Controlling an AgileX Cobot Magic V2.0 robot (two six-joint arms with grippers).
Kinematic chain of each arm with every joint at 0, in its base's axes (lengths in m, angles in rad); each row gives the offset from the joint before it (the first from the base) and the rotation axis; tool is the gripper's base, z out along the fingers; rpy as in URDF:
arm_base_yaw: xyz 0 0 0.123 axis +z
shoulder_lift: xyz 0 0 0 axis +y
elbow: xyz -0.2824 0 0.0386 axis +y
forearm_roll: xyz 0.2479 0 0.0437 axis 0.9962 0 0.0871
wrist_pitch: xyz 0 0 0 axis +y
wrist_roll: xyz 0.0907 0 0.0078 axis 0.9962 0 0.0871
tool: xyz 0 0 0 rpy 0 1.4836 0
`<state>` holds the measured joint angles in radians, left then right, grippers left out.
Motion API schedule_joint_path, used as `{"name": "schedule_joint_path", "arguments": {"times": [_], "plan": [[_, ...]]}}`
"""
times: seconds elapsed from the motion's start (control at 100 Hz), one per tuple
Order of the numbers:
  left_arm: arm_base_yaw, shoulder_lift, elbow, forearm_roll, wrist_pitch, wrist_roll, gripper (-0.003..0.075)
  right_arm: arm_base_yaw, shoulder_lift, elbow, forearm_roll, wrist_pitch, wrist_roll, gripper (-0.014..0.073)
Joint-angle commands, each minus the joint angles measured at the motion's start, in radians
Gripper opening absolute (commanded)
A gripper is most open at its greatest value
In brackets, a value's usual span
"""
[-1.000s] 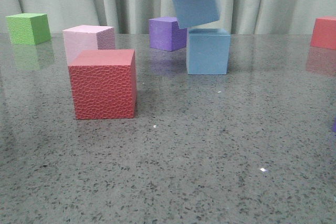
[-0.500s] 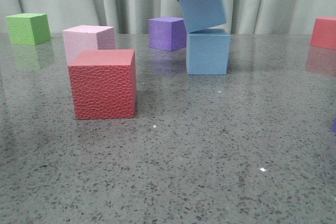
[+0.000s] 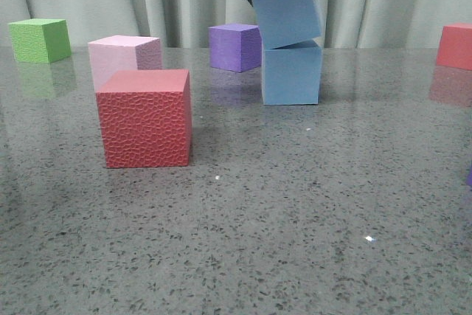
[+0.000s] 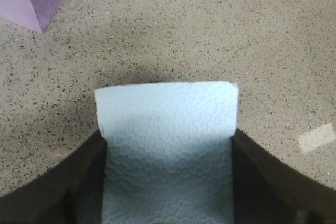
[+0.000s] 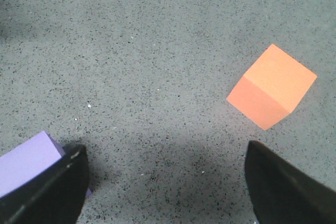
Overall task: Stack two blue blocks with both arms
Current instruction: 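Lower the held blue cube onto the placed blue cube and open the left gripper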
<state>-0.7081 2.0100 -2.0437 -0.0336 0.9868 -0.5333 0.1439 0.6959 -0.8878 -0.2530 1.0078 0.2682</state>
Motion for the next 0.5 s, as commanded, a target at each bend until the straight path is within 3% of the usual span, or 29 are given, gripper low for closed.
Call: {"name": "schedule_joint_path", "arguments": {"times": [0.0,0.49], "plan": [[-0.008,-0.057,-0.034,-0.003,-0.041,-0.008,0.0210,-0.006,-0.003,-0.021,-0.019,-0.061,-0.008,0.0601],[-0.008,-0.057,-0.034,0.014,-0.052,-0.008,0.0214,-0.006,-0.003,-0.021,-0.019,-0.061,-0.008,0.0601]]}}
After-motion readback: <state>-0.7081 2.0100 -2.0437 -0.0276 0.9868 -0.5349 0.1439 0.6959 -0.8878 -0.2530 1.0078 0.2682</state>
